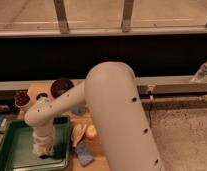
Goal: Wipe tray with towel
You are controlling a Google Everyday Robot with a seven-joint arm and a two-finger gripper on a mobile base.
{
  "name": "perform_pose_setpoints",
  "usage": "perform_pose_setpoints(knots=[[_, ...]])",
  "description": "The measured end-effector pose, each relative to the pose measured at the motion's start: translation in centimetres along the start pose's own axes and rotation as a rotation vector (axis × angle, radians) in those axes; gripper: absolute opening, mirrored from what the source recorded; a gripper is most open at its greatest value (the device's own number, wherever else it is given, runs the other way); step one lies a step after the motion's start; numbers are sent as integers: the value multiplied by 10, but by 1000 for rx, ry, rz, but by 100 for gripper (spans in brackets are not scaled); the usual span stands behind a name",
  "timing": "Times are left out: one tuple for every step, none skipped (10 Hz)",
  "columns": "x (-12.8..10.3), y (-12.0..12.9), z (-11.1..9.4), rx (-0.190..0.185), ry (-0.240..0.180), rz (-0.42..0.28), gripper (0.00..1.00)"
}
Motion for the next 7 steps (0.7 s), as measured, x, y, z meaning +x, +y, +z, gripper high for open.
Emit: perform_pose_setpoints(knots=[[6, -6, -3, 7, 3, 12, 0], [8, -14, -6, 15, 10, 16, 0], [4, -23, -9, 21, 20, 8, 0], [-3, -30, -11, 26, 28, 2, 0], [-16, -38, -14, 29, 35, -10, 0], [-38, -47, -16, 32, 39, -31, 0], [-57, -50, -18, 33, 45, -61, 0]])
